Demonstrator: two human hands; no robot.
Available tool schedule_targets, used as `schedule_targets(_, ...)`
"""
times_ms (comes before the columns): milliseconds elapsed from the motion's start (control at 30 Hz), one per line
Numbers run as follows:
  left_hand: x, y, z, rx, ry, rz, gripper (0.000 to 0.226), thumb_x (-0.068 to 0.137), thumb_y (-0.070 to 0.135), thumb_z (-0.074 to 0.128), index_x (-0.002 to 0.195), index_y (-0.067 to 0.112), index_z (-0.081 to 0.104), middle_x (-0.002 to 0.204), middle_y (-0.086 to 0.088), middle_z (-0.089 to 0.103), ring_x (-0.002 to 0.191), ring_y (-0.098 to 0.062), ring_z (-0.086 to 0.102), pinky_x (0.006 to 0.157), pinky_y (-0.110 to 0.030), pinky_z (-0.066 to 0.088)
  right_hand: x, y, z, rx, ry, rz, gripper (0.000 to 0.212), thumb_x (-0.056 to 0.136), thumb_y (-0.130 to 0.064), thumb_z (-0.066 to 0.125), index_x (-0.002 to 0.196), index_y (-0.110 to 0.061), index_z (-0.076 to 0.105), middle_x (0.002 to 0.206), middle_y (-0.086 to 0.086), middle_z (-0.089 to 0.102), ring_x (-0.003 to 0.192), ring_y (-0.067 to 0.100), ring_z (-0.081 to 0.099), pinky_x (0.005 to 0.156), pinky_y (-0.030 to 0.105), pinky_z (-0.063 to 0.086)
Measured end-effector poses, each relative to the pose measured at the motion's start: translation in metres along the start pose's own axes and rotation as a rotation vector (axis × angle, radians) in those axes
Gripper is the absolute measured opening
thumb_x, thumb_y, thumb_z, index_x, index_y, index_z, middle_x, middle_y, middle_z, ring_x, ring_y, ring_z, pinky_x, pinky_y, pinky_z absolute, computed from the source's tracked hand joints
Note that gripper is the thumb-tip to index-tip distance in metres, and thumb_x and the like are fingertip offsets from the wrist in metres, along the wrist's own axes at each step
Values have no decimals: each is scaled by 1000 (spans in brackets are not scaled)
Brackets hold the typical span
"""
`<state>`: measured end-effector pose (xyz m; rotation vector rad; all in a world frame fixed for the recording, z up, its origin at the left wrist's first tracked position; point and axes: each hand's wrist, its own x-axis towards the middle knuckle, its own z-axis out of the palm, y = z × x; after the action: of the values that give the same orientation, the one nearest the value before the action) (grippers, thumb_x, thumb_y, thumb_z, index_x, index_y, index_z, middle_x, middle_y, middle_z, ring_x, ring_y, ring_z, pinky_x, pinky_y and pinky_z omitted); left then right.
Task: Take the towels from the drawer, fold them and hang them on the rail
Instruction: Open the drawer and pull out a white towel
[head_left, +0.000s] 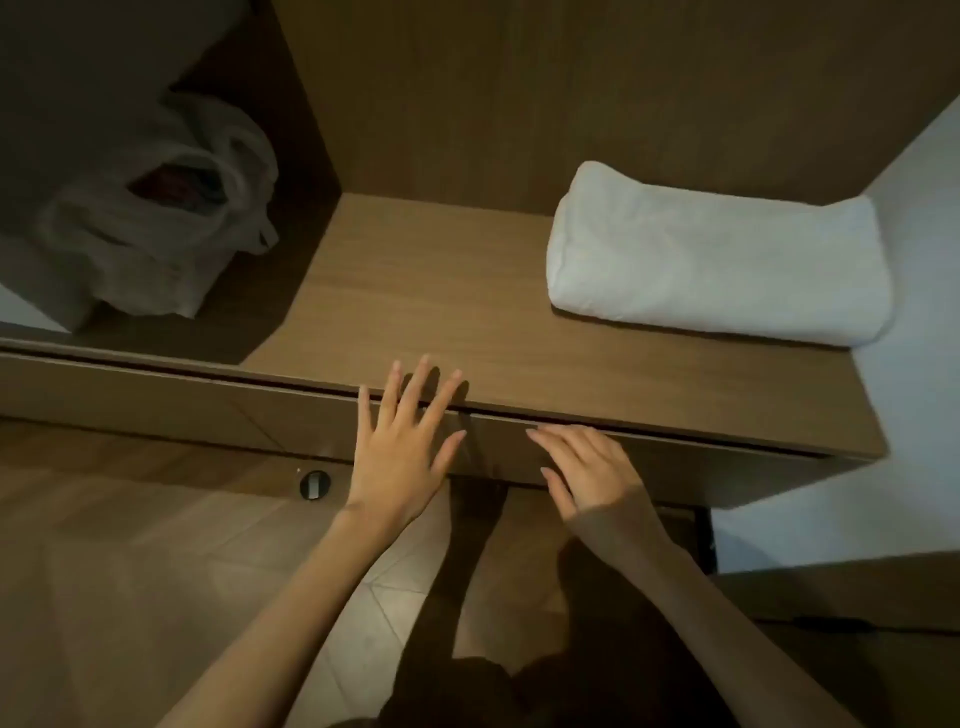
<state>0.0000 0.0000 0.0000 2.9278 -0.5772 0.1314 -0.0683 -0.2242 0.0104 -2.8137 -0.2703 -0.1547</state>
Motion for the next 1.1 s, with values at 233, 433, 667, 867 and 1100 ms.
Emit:
schedule_targets(233,6,-20,70,61,271,87,61,97,52,31,153,31,19,159,-6,19,148,-30,11,117,-57,9,10,25,80,-221,176,-84,56,89,-17,65,142,-19,46,138,2,53,129,20,47,111,39,30)
schedule_targets(433,7,-21,88,16,387,93,62,96,46,40,152,28,20,159,-7,21,148,-29,8,116,-59,11,22,23,116,-236,385,9,51,87,-27,66,134,-11,53,126,11,57,114,30,51,94,43,48)
schedule_targets(667,-14,-29,89,85,248,169,82,90,49,53,154,28,7,162,-5,-3,148,-29,-4,115,-62,9,19,11,119,-261,496,-7,37,84,-30,72,116,-12,66,100,8,56,90,22,49,73,30,44)
schedule_targets(867,-57,-38,88,41,280,263,62,83,19,71,140,19,48,129,-7,60,120,-26,57,105,-49,40,-23,4,121,-160,385,-147,38,83,-22,73,117,-9,63,105,6,56,100,20,51,85,29,44)
schedule_targets(1100,-101,-44,82,-65,168,310,37,85,19,63,121,23,65,103,-4,66,91,-24,64,67,-36,53,-54,-5,111,-93,154,-273,32,82,-23,72,112,-19,64,101,-1,64,94,18,62,75,30,52)
